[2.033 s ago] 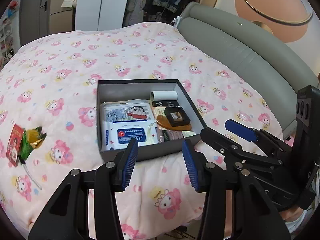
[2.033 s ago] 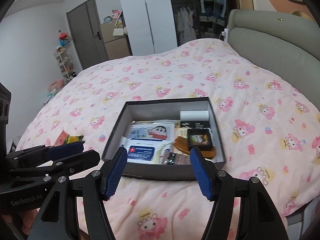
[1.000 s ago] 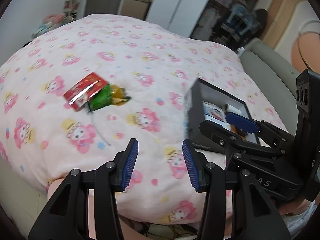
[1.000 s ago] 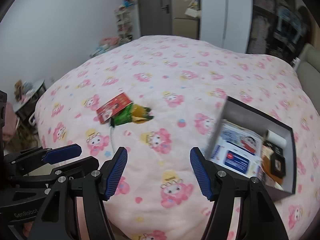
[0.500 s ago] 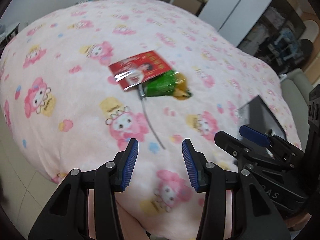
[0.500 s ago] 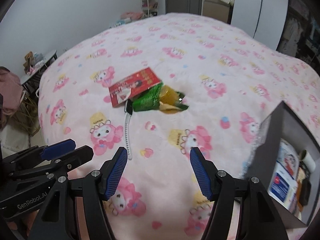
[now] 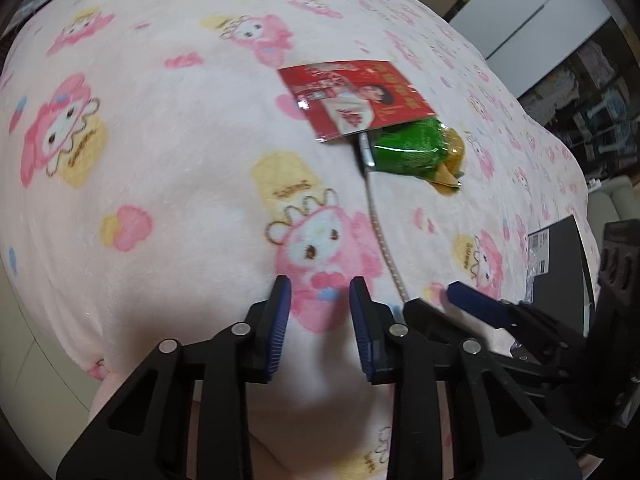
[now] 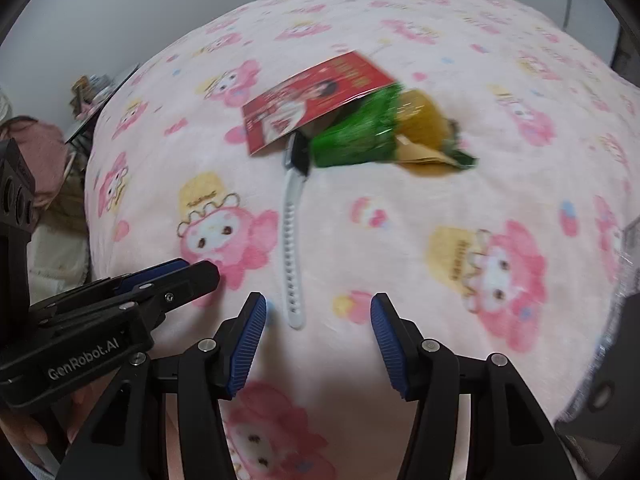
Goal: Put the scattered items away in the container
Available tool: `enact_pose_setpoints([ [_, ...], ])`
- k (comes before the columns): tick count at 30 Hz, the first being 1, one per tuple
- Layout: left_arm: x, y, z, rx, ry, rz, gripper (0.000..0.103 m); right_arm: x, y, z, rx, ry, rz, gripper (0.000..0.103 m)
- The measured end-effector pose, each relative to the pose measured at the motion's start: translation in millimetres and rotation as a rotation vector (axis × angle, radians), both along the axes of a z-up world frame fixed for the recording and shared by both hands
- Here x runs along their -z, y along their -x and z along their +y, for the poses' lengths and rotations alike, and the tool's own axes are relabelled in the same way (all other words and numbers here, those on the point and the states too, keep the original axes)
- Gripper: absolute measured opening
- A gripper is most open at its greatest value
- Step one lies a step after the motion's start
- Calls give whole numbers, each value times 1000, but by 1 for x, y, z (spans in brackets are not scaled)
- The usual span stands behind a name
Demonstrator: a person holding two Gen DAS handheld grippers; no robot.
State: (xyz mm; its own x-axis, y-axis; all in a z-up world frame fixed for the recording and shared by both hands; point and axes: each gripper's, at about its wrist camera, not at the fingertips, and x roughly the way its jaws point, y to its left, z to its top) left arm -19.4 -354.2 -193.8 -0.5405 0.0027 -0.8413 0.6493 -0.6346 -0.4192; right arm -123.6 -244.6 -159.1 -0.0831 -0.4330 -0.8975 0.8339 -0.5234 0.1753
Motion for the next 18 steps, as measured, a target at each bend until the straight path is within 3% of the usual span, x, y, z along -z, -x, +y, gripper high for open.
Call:
enact_pose_setpoints([
  [3,1,2,2,12,6,1,29,17,-2,-10,-33,-30,-12,45],
  [5,0,3,6,22,12,-1,29,23,-1,-11,-19,-35,-23,29],
  [7,-1,4,9,33,12,-1,29,20,-1,-9,-12,-21,-31,5],
  [12,-4,6,21,65,4,-1,29,-3,-11,9,-52,11,5,2],
  [18,-12,14,62,173,3,-1,29,-23,-14,71,22,53,-17,2],
])
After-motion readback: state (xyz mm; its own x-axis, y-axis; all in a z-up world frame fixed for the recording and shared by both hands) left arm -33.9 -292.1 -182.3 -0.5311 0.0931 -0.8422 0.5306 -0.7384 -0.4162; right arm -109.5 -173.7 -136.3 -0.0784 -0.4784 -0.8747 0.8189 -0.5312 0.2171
